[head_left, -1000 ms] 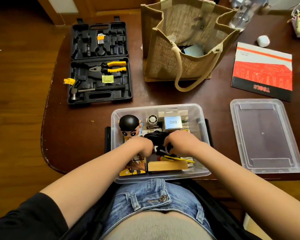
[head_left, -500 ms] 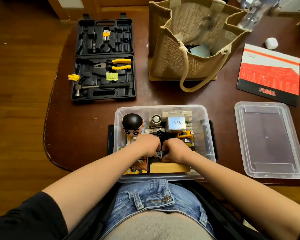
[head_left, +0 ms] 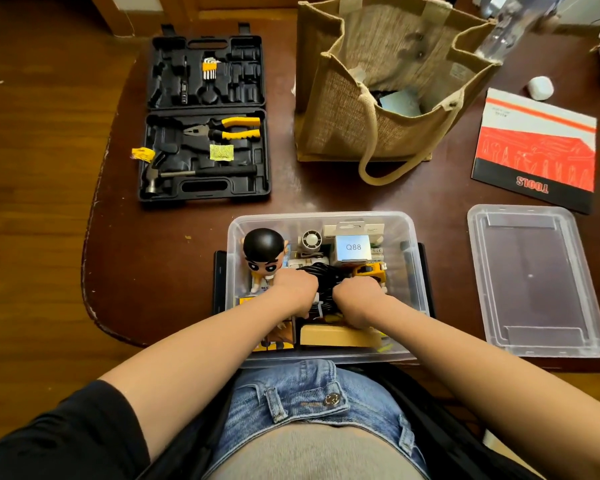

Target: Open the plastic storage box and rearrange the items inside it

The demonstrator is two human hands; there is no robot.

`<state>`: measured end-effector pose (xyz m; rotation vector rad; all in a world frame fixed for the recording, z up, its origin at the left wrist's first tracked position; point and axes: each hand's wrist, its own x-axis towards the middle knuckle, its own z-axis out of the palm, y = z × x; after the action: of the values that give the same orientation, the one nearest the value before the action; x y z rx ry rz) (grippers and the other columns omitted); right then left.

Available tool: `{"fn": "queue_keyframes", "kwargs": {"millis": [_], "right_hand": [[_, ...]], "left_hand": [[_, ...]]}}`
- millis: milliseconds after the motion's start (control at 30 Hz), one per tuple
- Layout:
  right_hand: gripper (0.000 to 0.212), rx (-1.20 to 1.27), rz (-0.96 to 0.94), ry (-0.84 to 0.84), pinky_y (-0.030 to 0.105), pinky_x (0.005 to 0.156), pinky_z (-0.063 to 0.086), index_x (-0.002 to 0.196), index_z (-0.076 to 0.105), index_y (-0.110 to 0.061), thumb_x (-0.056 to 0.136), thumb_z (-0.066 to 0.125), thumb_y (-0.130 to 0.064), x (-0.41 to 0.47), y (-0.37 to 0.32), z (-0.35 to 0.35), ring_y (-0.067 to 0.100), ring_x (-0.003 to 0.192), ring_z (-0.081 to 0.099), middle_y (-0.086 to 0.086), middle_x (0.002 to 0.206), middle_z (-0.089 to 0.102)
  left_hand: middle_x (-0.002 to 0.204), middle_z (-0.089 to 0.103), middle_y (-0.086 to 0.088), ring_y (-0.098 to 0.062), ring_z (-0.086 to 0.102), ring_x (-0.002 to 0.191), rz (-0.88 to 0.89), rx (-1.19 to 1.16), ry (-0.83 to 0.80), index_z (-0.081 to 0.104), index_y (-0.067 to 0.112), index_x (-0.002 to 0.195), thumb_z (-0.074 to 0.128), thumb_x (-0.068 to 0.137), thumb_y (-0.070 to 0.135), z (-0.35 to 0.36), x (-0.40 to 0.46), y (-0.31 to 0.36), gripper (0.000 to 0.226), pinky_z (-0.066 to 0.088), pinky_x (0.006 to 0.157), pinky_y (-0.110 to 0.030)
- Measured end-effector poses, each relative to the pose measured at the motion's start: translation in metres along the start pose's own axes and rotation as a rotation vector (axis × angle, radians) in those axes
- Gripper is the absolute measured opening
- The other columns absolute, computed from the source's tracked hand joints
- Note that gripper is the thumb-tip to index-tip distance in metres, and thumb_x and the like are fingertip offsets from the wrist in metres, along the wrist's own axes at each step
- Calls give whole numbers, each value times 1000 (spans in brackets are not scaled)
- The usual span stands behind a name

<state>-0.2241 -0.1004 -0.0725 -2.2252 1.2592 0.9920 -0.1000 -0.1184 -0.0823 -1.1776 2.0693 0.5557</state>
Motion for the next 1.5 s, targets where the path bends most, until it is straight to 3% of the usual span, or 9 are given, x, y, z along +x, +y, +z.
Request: {"fn": "queue_keyframes", "kwargs": {"millis": [300, 500, 667, 767, 933, 1100, 1333, 1433, 1500], "right_hand": [[20, 40, -17, -145, 27, 56, 40, 92, 64, -9, 86, 60, -27, 0, 12, 1, 24, 71, 51, 3, 76, 53], [10, 45, -145, 12, 26, 50, 35, 73, 61, -14, 81, 57, -19, 4, 12, 8, 26, 64, 48, 2, 69, 49], [20, 159, -52, -172, 21, 47, 33, 76, 66, -13, 80, 63, -33, 8, 22, 10, 18, 61, 49, -3, 62, 51], [34, 439, -98, -263, 24, 59, 39, 82, 70, -15, 85, 60, -48, 14, 20, 12, 13, 66, 52, -1, 77, 66], [33, 352, -36, -173, 32, 63, 45, 83, 69, -9, 83, 61, -41, 16, 7, 19, 22, 72, 55, 4, 78, 60], [58, 430, 17, -226, 33, 71, 47, 94, 66, -9, 80, 57, -64, 18, 6, 22, 23, 85, 60, 7, 95, 67], [24, 199, -197, -37, 32, 60, 42, 69, 65, -7, 85, 55, -23, 1, 12, 11, 26, 64, 47, 6, 67, 53], [24, 108, -257, 38, 32, 61, 46, 74, 69, -11, 87, 52, -22, -13, 17, -6, 24, 69, 54, 2, 74, 61], [31, 78, -209, 59, 27, 53, 41, 61, 60, -12, 87, 51, -26, -25, 26, -17, 23, 63, 51, 1, 64, 54]], "left_hand": [[104, 65, -1, -23, 61, 98, 25, -27, -8, 62, 15, 105, 69, 84, 35, 0, 2, -4, 30, 43, 66, -31], [104, 64, -3, -24, 61, 97, 19, -70, 5, 62, 14, 103, 70, 83, 34, 1, 1, -7, 30, 42, 66, -32], [102, 64, -3, -24, 60, 96, 29, -78, -7, 62, 13, 101, 69, 84, 34, 1, 0, -6, 28, 43, 66, -32], [104, 64, -3, -24, 60, 98, 19, -81, 3, 62, 13, 103, 69, 84, 34, 1, -1, -6, 29, 43, 68, -32], [104, 65, -4, -24, 60, 97, 17, -82, 10, 63, 13, 102, 67, 85, 32, 2, -2, -6, 26, 43, 67, -32], [103, 65, -4, -25, 60, 98, 18, -85, 12, 63, 13, 101, 67, 85, 31, 2, 0, -6, 24, 44, 67, -32], [97, 62, -2, -24, 61, 98, 14, -94, 13, 64, 14, 107, 64, 87, 24, 4, -1, -7, 22, 44, 65, -31], [107, 64, -4, -25, 60, 100, 3, -116, 25, 63, 15, 110, 65, 87, 25, 5, -1, -8, 25, 44, 67, -32], [106, 64, -5, -25, 60, 98, 6, -114, 28, 63, 14, 108, 65, 87, 25, 6, -1, -8, 24, 43, 66, -32]]}}
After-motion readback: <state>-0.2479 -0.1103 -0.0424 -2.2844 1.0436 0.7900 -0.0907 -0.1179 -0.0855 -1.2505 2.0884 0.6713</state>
